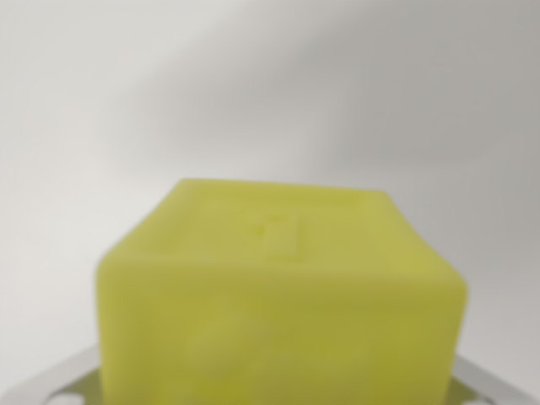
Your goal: Pick yellow cube
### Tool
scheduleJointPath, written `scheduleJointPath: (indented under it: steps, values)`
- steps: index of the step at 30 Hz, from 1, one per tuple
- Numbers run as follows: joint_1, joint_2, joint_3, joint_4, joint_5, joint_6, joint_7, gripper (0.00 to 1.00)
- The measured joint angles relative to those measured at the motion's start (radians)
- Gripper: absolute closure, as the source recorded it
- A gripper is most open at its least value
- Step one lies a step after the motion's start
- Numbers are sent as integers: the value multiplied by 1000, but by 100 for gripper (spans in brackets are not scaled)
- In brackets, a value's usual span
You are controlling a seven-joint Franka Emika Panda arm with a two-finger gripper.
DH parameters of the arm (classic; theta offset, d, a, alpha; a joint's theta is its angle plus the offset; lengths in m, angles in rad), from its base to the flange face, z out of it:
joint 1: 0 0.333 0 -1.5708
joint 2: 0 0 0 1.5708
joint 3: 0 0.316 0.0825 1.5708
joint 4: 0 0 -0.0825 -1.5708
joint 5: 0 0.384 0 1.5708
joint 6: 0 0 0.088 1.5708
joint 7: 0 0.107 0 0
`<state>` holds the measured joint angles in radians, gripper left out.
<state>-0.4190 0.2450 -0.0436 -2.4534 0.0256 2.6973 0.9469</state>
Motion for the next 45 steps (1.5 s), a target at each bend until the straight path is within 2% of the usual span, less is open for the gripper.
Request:
scheduleJointPath:
  steps: [21, 45]
  values:
    - [-3, -133, 0, 0, -16, -133, 11, 100]
    - [-3, -262, 0, 30, -26, -292, 18, 100]
